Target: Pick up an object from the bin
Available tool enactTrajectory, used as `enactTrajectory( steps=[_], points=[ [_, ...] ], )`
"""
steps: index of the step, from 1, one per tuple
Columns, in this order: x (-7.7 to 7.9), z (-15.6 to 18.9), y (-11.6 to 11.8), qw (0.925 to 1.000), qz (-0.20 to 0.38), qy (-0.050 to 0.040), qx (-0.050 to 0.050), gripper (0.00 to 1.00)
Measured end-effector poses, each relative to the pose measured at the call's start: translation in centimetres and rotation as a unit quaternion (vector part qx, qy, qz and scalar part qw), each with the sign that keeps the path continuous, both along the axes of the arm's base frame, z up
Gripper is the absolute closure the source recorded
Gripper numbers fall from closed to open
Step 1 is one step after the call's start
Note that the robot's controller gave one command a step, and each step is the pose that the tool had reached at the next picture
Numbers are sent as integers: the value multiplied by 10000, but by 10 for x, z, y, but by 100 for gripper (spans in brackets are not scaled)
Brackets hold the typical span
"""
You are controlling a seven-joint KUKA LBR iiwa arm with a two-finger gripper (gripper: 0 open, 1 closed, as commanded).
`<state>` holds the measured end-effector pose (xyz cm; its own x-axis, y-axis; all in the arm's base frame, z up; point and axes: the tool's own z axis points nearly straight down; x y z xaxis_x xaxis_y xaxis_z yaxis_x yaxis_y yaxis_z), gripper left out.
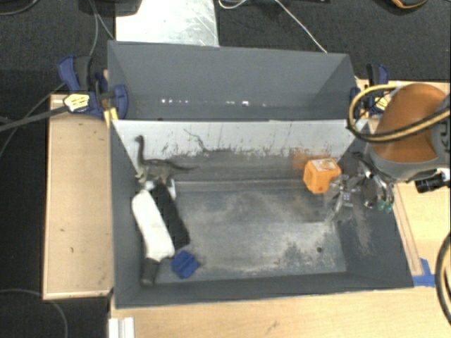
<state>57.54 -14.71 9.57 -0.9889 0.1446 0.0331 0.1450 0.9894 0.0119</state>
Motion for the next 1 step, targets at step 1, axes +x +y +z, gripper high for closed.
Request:
enactTrajectory(
  steps=[1],
  points=[
    [4, 19, -2, 10000, -2, -76, -23, 100]
  ],
)
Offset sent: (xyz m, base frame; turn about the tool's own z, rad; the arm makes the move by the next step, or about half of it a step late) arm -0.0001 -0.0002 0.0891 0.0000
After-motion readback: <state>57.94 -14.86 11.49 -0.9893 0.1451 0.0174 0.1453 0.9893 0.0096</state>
